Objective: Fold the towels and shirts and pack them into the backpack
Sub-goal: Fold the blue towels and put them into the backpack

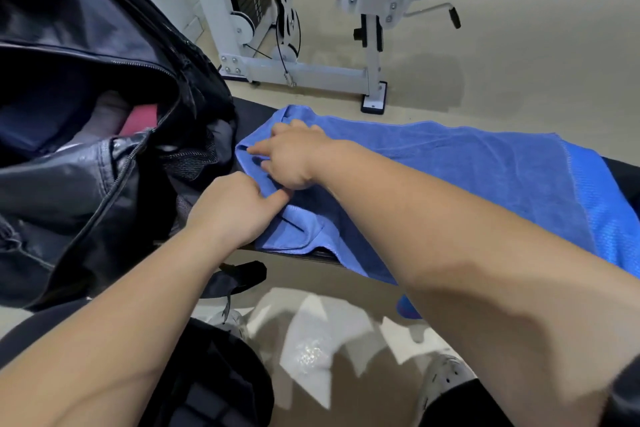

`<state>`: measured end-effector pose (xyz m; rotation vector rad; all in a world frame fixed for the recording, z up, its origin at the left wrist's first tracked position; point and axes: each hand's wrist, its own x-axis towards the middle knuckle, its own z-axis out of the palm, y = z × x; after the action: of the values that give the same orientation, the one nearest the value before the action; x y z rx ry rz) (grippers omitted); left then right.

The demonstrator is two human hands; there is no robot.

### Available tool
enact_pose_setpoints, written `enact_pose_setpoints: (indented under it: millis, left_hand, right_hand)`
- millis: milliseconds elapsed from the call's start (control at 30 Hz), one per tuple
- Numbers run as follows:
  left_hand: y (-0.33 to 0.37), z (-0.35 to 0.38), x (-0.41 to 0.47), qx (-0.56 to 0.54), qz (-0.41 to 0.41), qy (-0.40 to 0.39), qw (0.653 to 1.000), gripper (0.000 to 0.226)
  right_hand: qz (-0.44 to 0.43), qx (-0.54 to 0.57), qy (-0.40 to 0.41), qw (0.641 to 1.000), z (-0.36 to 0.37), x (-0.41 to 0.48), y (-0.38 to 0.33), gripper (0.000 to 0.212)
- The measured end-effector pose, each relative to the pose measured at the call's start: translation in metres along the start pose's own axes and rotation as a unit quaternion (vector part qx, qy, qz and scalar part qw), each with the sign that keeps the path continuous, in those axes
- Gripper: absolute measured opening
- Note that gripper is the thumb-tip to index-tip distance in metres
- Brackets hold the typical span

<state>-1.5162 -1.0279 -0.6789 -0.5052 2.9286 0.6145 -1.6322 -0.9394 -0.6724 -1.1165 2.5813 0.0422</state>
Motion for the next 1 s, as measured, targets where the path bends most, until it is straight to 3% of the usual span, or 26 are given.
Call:
enact_pose_setpoints:
  millis: [300, 433, 533, 667, 733, 867, 1000]
  left_hand:
    - [-0.005, 0.008, 0.013, 0.021, 0.043, 0.023, 0.999, 0.025]
    - [-0.007, -0.006, 0.011, -0.042, 0.044, 0.064, 0.996, 0.013]
    - [-0.007, -0.016, 0.007, -0.141, 0.031, 0.082, 0.986, 0.010]
    - [0.001, -0.021, 0.001, -0.202, 0.057, 0.096, 0.973, 0.007]
    - [0.006, -0.020, 0.001, -0.208, 0.080, 0.082, 0.971, 0.011]
    - [0.013, -0.009, -0.003, -0.203, 0.126, 0.013, 0.971, 0.020]
    - [0.018, -0.002, -0.008, -0.128, 0.158, -0.031, 0.979, 0.029]
  right_hand:
    - [-0.015, 0.008, 0.061, 0.998, 0.010, 0.010, 0.011, 0.042]
    - [-0.002, 0.143, 0.161, 0.977, -0.005, 0.004, 0.025, 0.036]
    - [0.026, 0.327, 0.215, 0.920, -0.019, 0.002, 0.049, 0.030]
    - [0.149, 0.518, 0.238, 0.808, -0.027, -0.008, 0.083, 0.036]
    - [0.199, 0.559, 0.243, 0.767, -0.023, -0.014, 0.097, 0.042]
    - [0.260, 0.603, 0.276, 0.702, -0.006, -0.027, 0.113, 0.032]
    - [0.331, 0.585, 0.303, 0.676, 0.015, -0.023, 0.118, 0.032]
